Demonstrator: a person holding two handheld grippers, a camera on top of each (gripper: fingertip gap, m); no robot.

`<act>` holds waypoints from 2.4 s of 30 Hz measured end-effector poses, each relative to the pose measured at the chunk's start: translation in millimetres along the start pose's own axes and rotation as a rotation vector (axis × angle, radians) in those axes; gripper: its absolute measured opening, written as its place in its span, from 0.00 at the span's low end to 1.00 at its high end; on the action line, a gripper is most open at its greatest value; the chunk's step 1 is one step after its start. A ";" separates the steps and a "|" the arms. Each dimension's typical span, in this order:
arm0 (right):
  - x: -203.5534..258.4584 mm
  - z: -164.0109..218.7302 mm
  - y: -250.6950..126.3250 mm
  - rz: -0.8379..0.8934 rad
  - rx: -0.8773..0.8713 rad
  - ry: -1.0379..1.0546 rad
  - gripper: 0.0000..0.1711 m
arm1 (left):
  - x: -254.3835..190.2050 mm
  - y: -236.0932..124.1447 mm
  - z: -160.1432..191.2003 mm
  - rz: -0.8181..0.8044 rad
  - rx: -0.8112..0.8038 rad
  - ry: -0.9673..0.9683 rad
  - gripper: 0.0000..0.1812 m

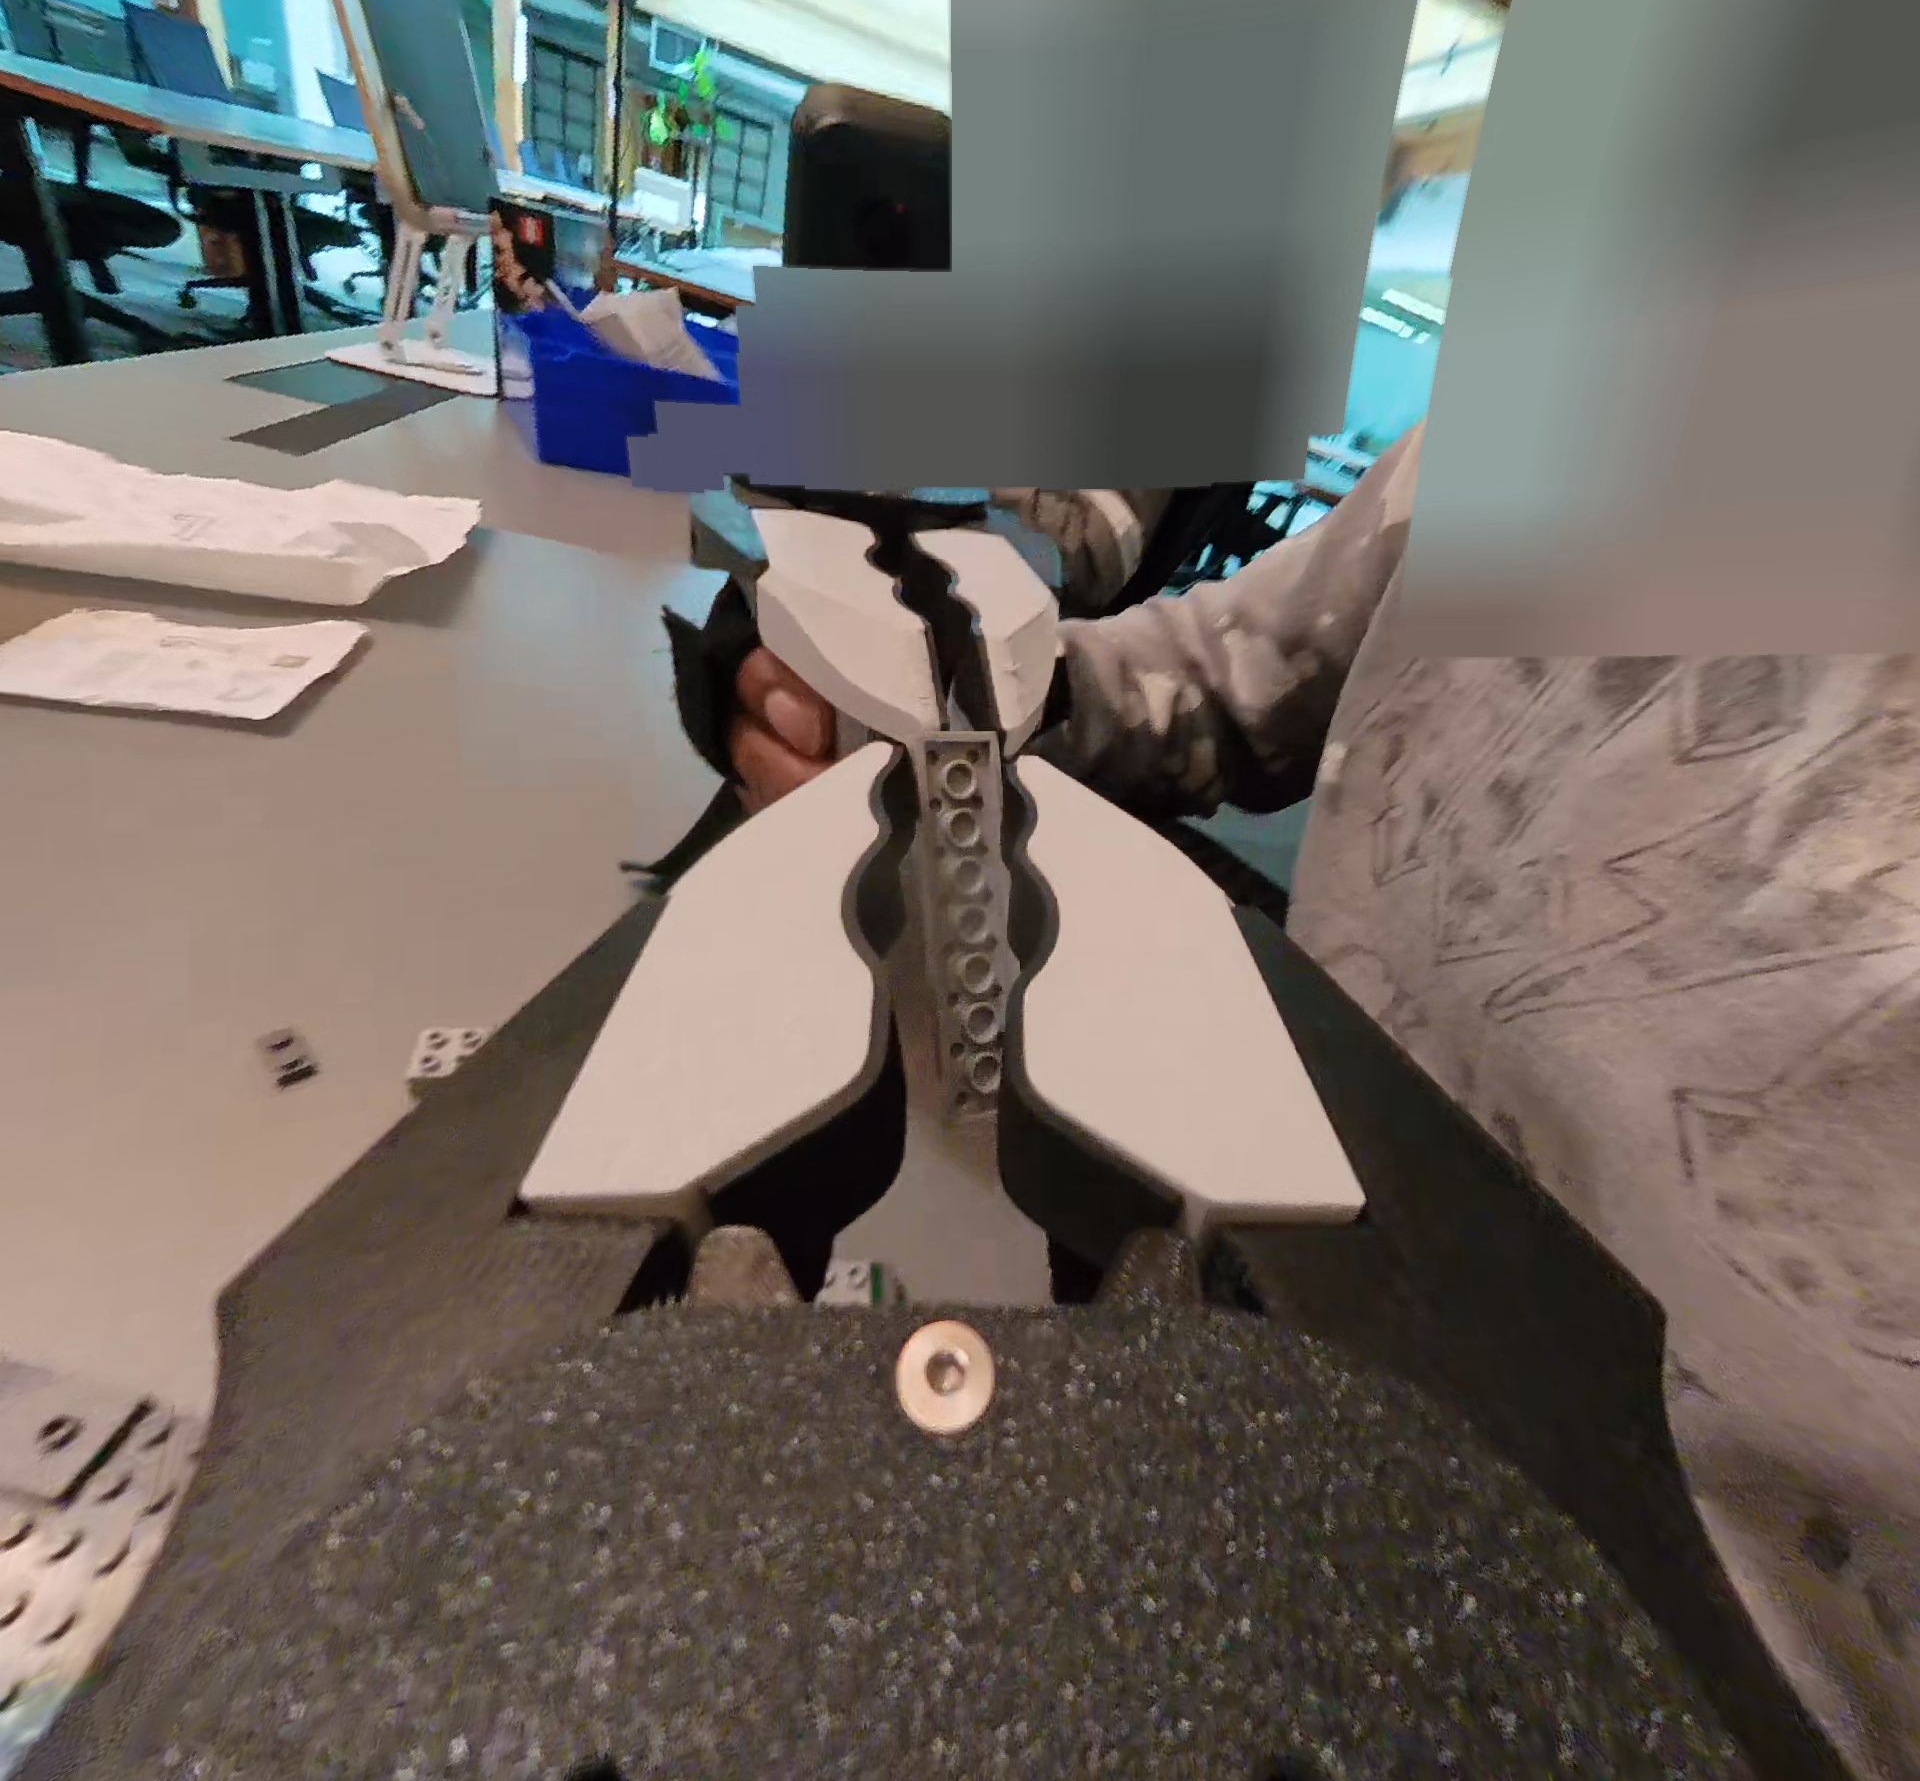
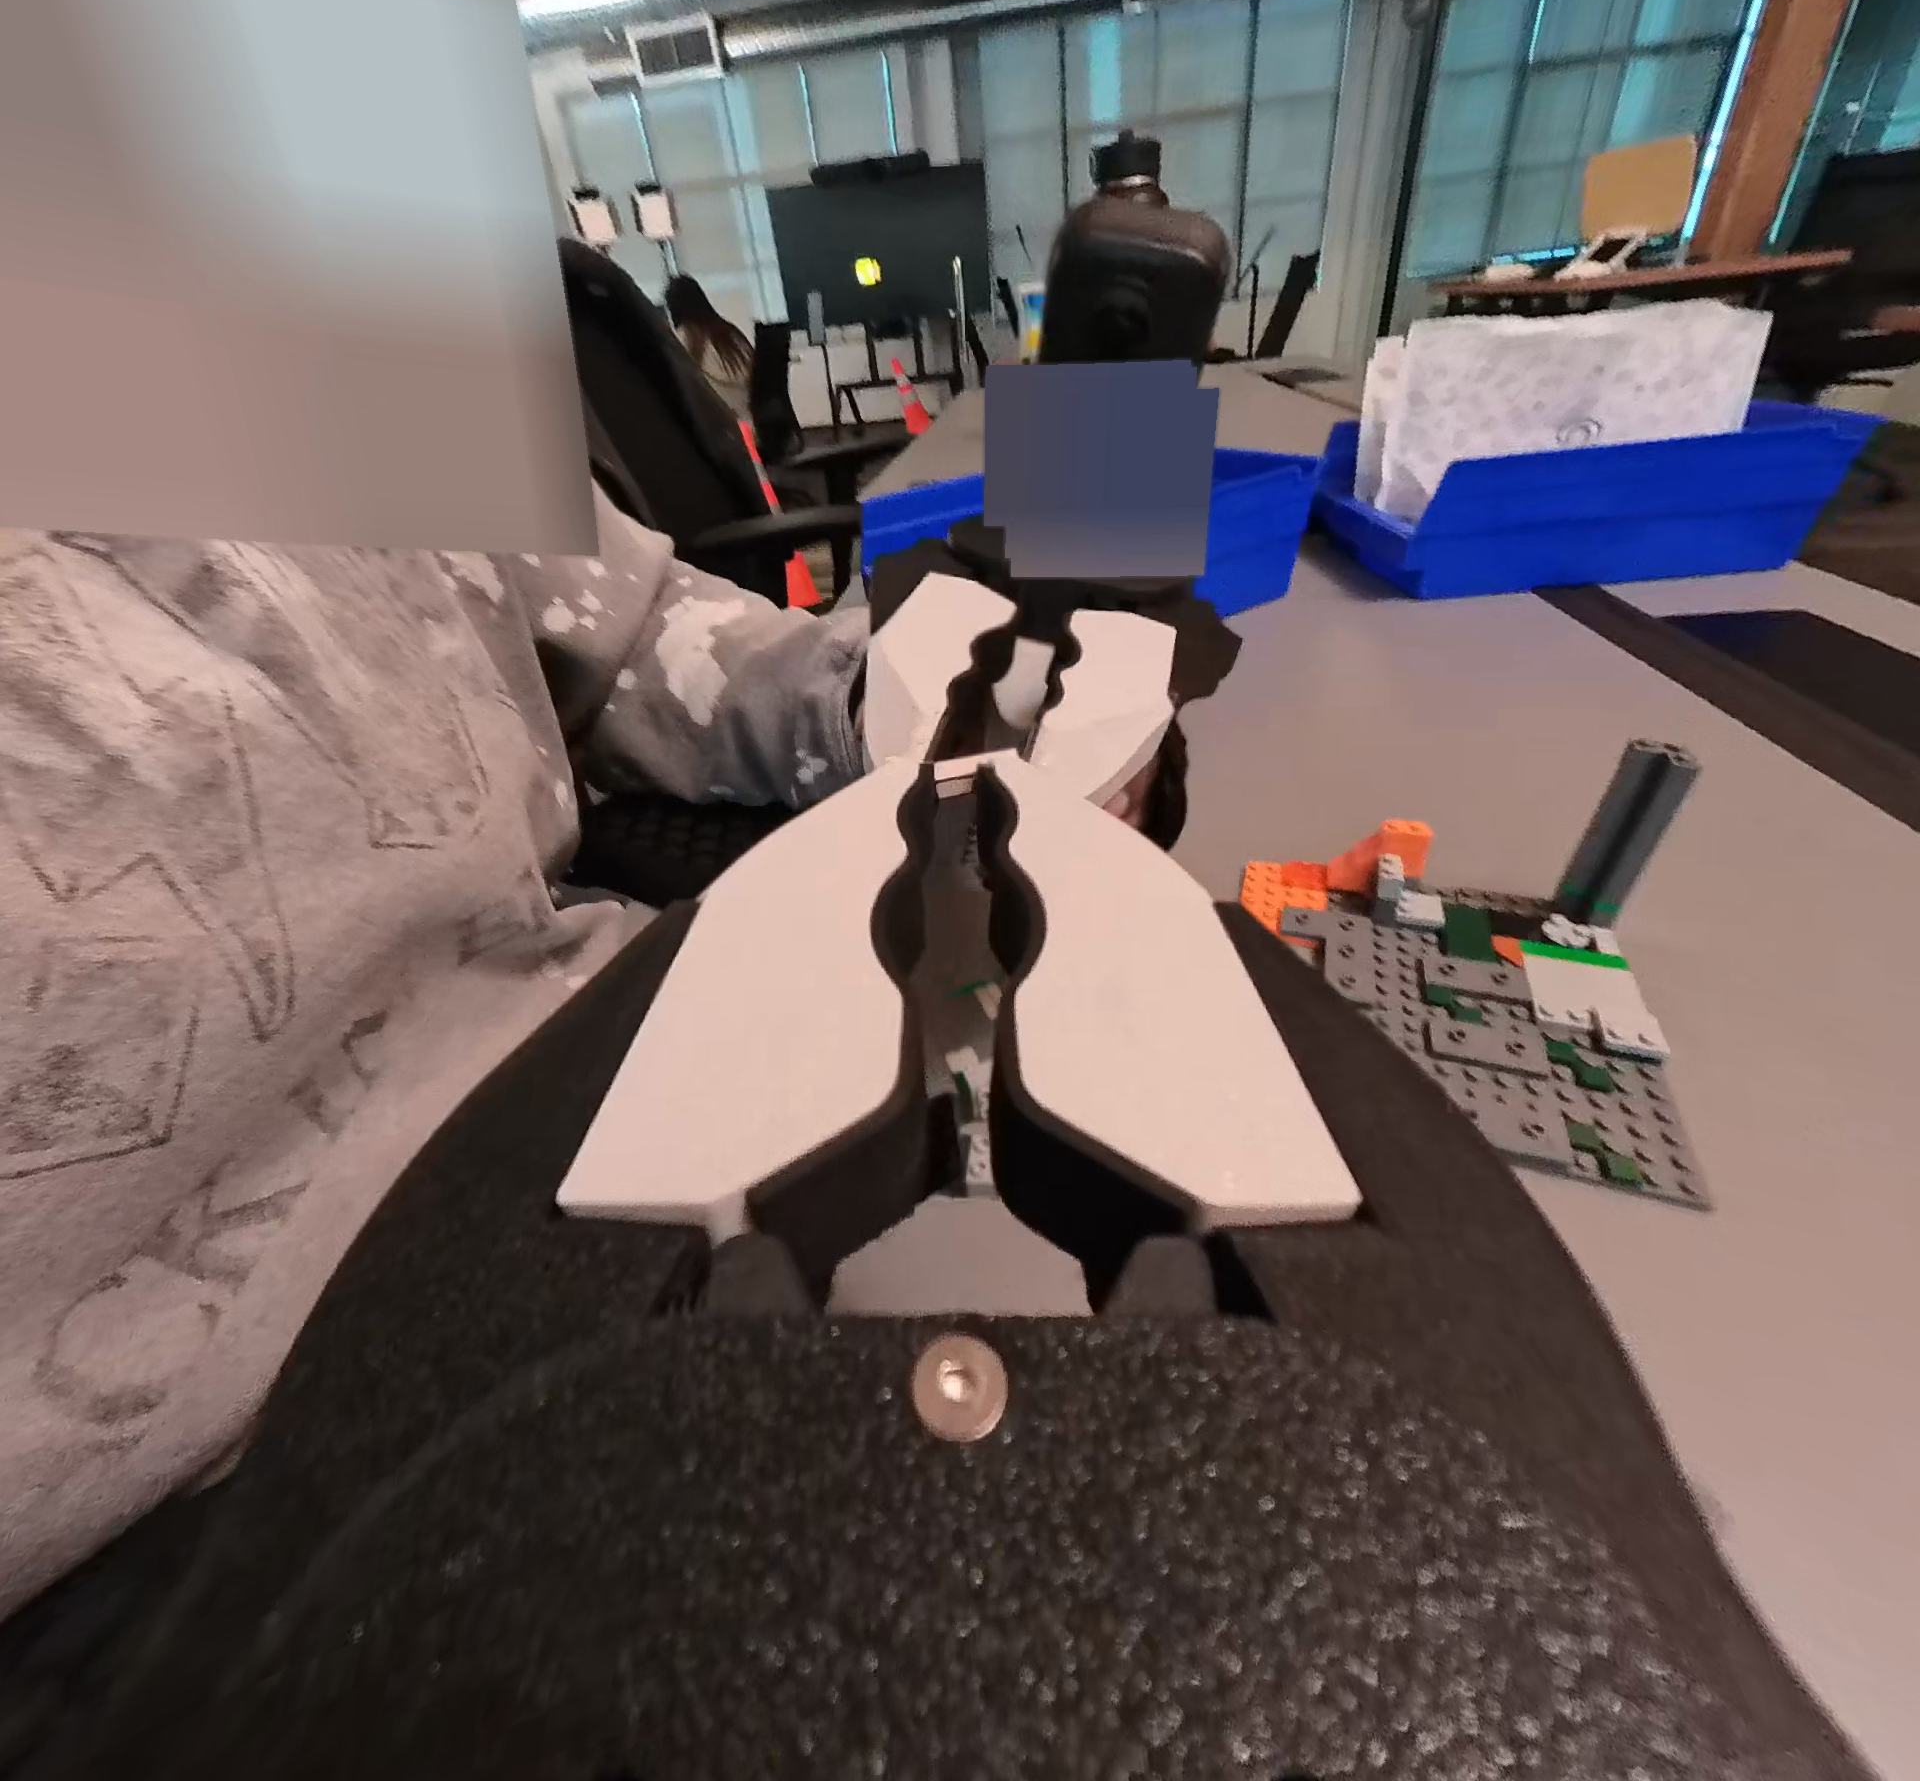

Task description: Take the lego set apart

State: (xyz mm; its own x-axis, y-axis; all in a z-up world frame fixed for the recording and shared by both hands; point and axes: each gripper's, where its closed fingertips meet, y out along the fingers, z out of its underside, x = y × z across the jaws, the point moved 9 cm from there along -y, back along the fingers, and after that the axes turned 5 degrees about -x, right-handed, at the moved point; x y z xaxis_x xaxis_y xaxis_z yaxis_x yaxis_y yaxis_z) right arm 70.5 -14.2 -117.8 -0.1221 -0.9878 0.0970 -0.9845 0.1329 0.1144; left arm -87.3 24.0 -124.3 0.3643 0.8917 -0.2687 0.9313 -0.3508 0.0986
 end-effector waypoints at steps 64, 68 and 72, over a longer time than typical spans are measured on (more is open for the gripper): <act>7.5 33.3 12.9 0.097 0.068 -0.033 0.15 | 2.6 -1.5 8.0 -0.034 -0.199 0.041 0.06; 8.3 31.8 20.1 0.202 0.052 -0.099 0.06 | 3.0 1.6 8.0 -0.093 -0.183 0.094 0.05; 2.2 30.3 9.1 0.276 0.135 -0.179 0.04 | 3.2 -4.9 2.7 -0.172 -0.141 0.165 0.08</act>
State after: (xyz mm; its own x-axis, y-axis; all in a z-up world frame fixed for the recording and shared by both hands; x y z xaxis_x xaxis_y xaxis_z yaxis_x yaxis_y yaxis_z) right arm 57.4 -17.6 -146.6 -0.3939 -0.9165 -0.0703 -0.9178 0.3963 -0.0250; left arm -90.8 27.8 -128.3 0.1857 0.9733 -0.1349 0.9670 -0.1567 0.2008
